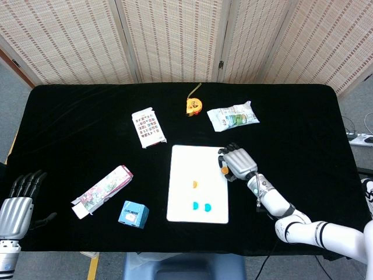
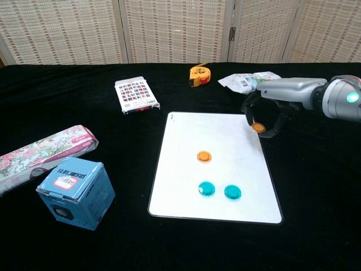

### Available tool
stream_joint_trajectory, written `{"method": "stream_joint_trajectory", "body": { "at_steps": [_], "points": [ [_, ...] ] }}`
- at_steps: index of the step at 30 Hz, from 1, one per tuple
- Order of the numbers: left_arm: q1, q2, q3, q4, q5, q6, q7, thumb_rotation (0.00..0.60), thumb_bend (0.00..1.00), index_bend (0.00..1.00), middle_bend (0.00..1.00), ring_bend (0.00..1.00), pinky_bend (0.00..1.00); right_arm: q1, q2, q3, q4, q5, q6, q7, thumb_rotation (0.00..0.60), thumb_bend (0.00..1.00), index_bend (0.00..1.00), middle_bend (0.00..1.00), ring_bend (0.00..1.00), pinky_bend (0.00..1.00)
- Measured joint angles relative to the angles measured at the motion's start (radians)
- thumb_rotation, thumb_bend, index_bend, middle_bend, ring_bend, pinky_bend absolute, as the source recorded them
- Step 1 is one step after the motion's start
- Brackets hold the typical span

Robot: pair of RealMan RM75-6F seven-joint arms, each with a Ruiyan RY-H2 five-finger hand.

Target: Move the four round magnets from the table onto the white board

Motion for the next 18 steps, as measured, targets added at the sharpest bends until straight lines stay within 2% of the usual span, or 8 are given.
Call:
{"method": "stream_joint_trajectory", "body": {
  "at_steps": [6,18],
  "points": [
    [0.007,0.002,0.004,0.004,-0.001,0.006,-0.007,0.6,0.15,0.01,0.08,0.06,0.0,0.041,-0.038,-0.021,-0.02,-0.01,-0.015,-0.039,0.6,0.38,0.56,0.23,0.15,0.09],
    [0.009,-0.007,0.005,0.023,-0.003,0.004,-0.025,0.6,0.15,0.01,0.08,0.06,0.0,0.075,-0.113,-0.05,0.021,-0.007,-0.01,-0.062,0.6,0.38,0.54,0.23,0.14,0.08]
  ]
}}
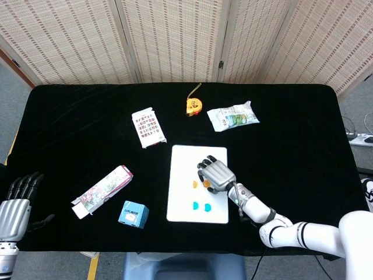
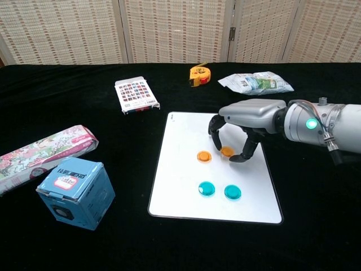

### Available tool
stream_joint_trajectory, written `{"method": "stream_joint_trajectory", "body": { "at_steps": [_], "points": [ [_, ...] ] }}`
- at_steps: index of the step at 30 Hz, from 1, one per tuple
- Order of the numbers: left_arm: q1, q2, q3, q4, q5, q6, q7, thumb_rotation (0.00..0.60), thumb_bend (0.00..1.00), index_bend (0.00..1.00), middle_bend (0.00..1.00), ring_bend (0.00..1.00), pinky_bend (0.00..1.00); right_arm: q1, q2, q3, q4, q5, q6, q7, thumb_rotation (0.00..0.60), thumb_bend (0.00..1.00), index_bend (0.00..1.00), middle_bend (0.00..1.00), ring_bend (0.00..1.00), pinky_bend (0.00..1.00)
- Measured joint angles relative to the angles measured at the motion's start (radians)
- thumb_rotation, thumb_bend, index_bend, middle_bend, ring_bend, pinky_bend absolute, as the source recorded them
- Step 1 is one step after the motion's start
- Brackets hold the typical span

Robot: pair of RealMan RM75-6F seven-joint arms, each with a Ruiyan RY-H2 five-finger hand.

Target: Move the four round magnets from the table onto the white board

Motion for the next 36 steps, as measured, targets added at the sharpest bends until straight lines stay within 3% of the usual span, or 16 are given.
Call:
{"method": "stream_joint_trajectory", "body": {
  "at_steps": [10,19,25,29,36],
  "points": [
    [0.001,-0.006,0.002,0.014,-0.002,-0.004,-0.015,0.6,0.15,0.01,0.08,0.06,0.0,0.009,-0.01,-0.013,0.002,0.012,0.013,-0.016,0.6,0.38,0.5,0.22,0.14,0.08],
    [0.002,-0.01,0.003,0.024,0.0,-0.003,-0.026,0.6,0.15,0.01,0.08,0.06,0.0,0.014,-0.008,-0.022,-0.004,0.019,0.02,-0.026,0.6,0.38,0.37,0.22,0.13,0.08],
    [0.001,-0.011,0.002,0.03,0.001,-0.004,-0.034,0.6,0.15,0.01,0.08,0.06,0.0,0.01,0.004,-0.02,-0.022,0.016,0.042,-0.023,0.6,0.38,0.35,0.22,0.13,0.08],
    [0.0,-0.012,-0.001,0.033,0.002,-0.002,-0.04,0.6,0.15,0.01,0.08,0.06,0.0,-0.011,0.037,-0.013,-0.055,0.003,0.096,-0.014,0.6,0.38,0.34,0.21,0.13,0.08],
    [-0.006,-0.014,-0.011,0.034,-0.001,-0.001,-0.055,0.6,0.15,0.01,0.08,0.06,0.0,-0.117,0.164,-0.02,-0.162,-0.033,0.299,-0.02,0.6,0.38,0.27,0.16,0.13,0.08]
  ]
}}
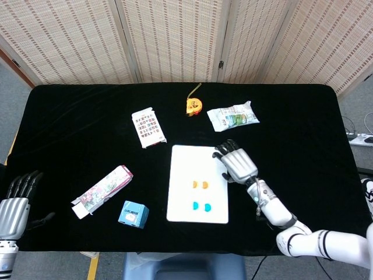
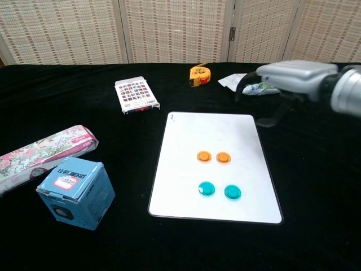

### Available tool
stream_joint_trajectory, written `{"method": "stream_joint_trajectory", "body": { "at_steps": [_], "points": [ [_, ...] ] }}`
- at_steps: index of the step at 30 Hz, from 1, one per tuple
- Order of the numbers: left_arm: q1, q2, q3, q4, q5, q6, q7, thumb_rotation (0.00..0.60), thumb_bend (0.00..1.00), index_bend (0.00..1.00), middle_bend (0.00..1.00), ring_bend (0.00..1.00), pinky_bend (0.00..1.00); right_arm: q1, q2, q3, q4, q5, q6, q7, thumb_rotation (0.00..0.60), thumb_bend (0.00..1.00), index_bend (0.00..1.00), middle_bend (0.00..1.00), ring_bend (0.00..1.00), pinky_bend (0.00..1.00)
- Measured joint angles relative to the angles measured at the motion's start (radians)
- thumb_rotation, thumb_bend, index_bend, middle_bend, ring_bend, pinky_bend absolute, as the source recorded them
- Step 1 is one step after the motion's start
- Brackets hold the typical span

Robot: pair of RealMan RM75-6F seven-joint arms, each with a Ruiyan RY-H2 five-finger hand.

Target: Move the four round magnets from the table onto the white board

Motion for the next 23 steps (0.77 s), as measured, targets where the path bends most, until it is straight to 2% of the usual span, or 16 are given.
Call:
{"method": "stream_joint_trajectory", "body": {
  "at_steps": [5,11,18,23],
  "points": [
    [-0.007,-0.003,-0.008,-0.005,0.0,0.001,0.003,0.6,0.15,0.0,0.08,0.06,0.0,-0.131,0.119,-0.03,-0.077,-0.045,0.157,0.034,0.6,0.38,0.18,0.04,0.1,0.07],
    [-0.016,-0.005,-0.016,-0.027,-0.001,-0.002,0.03,0.6,0.15,0.0,0.08,0.06,0.0,-0.299,0.223,-0.09,-0.117,-0.15,0.327,0.146,0.6,0.38,0.06,0.01,0.06,0.04],
    [-0.027,-0.002,-0.02,-0.061,0.007,-0.005,0.055,0.6,0.15,0.0,0.08,0.06,0.0,-0.456,0.285,-0.156,-0.137,-0.277,0.476,0.248,0.6,0.38,0.05,0.01,0.05,0.03],
    [-0.028,0.0,-0.021,-0.077,0.013,0.004,0.067,0.6,0.15,0.0,0.08,0.06,0.0,-0.509,0.293,-0.168,-0.14,-0.337,0.526,0.27,0.6,0.38,0.05,0.03,0.05,0.03]
  ]
}}
